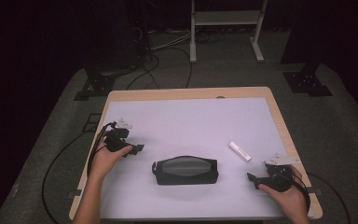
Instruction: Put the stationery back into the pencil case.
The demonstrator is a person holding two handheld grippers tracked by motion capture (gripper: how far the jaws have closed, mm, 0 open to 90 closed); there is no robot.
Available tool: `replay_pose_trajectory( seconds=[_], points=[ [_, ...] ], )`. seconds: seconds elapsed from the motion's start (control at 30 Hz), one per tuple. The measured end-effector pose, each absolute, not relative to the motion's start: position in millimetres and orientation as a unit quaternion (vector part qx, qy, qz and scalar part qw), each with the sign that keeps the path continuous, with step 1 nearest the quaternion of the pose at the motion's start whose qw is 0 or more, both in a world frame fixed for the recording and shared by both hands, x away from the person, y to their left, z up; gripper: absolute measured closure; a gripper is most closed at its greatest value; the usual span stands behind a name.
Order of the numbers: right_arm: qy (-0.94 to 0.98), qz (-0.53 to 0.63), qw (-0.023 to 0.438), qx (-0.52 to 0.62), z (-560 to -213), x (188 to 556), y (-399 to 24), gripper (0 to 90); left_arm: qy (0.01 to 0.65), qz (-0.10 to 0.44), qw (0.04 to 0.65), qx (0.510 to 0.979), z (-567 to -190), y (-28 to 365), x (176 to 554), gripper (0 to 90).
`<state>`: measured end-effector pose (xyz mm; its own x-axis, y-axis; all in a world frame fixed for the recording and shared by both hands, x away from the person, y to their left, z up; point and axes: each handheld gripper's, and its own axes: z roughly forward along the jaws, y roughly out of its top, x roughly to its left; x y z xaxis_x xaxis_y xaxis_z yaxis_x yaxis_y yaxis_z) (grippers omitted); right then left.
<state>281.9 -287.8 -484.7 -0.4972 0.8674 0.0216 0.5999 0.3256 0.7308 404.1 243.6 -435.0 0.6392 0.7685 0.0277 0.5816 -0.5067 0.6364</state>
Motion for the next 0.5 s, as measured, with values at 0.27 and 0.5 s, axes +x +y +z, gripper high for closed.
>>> replay_pose_trajectory(
  seconds=[0.27,0.5],
  points=[
    [0.791,0.350,0.192,0.463,-484.7,281.9,-287.8,11.8,0.425,0.156,0.269,0.850,-453.4,252.6,410.3,9.6],
    [0.791,0.350,0.193,0.463,-484.6,281.6,-287.8,12.4,0.433,0.153,0.265,0.847,-462.1,253.6,413.1,9.3]
  ],
)
